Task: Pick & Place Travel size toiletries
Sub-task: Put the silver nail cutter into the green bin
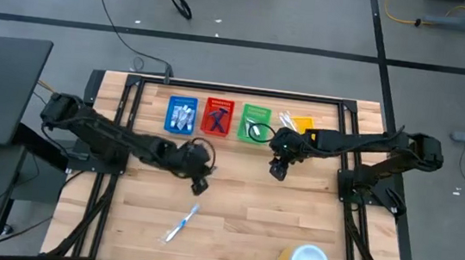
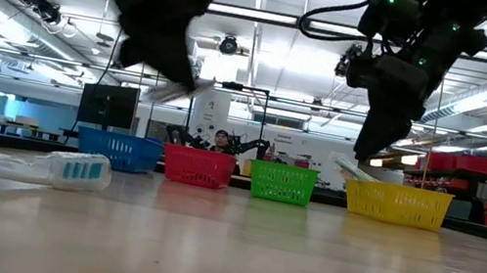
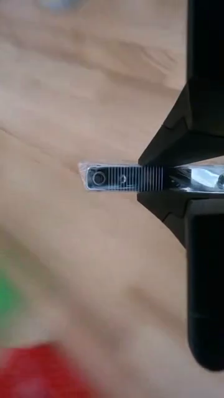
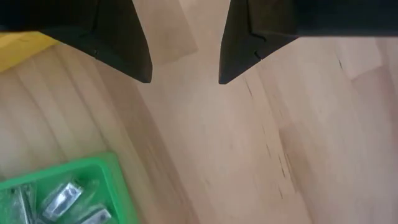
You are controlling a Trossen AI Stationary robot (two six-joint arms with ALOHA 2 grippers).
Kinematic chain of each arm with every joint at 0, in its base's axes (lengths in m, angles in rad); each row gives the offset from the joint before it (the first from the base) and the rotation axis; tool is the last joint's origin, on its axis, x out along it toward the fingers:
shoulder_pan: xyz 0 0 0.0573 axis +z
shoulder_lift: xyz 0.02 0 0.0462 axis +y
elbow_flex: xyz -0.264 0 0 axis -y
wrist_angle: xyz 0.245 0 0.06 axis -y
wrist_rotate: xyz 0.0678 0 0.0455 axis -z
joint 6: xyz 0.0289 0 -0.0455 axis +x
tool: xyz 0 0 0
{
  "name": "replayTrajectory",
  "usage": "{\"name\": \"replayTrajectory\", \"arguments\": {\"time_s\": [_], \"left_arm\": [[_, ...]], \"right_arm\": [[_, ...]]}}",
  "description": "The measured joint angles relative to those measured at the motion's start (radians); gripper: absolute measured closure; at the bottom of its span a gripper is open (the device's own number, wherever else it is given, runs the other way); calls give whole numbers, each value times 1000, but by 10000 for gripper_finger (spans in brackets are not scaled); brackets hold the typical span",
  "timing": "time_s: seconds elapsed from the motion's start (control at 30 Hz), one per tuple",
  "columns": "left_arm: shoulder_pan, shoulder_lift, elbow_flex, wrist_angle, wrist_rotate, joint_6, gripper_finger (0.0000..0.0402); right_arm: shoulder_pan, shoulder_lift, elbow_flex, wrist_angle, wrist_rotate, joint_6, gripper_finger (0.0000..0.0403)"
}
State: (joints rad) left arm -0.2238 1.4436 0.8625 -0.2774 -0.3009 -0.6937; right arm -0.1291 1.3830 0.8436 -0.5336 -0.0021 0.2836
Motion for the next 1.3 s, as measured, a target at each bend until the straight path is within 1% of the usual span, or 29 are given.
{"name": "replayTrajectory", "arguments": {"time_s": [0.17,0.23,0.3,0.4,0.5,0.6,0.67,0.73,0.87,1.03,1.17,1.3], "left_arm": [[150,0,84,198,8,318,336],[202,0,102,269,35,408,338],[243,0,119,301,53,466,343],[299,6,138,307,40,499,345],[347,44,138,341,34,514,341],[385,125,141,434,83,518,340],[403,194,142,499,95,518,341],[424,262,161,530,100,522,341],[464,376,236,533,116,550,339],[475,495,315,522,111,627,339],[487,543,346,482,107,629,325],[498,557,347,473,100,632,296]], "right_arm": [[0,0,0,-30,0,0,205],[0,0,0,-39,0,0,205],[0,0,0,-46,0,0,205],[0,0,0,-74,0,1,205],[0,0,0,-128,0,29,205],[-1,0,0,-175,5,41,205],[-1,0,0,-185,8,41,205],[-1,0,0,-195,9,41,205],[-2,0,0,-198,48,41,205],[-3,0,0,-198,98,41,205],[-4,0,0,-199,100,41,205],[-4,0,0,-189,104,41,205]]}}
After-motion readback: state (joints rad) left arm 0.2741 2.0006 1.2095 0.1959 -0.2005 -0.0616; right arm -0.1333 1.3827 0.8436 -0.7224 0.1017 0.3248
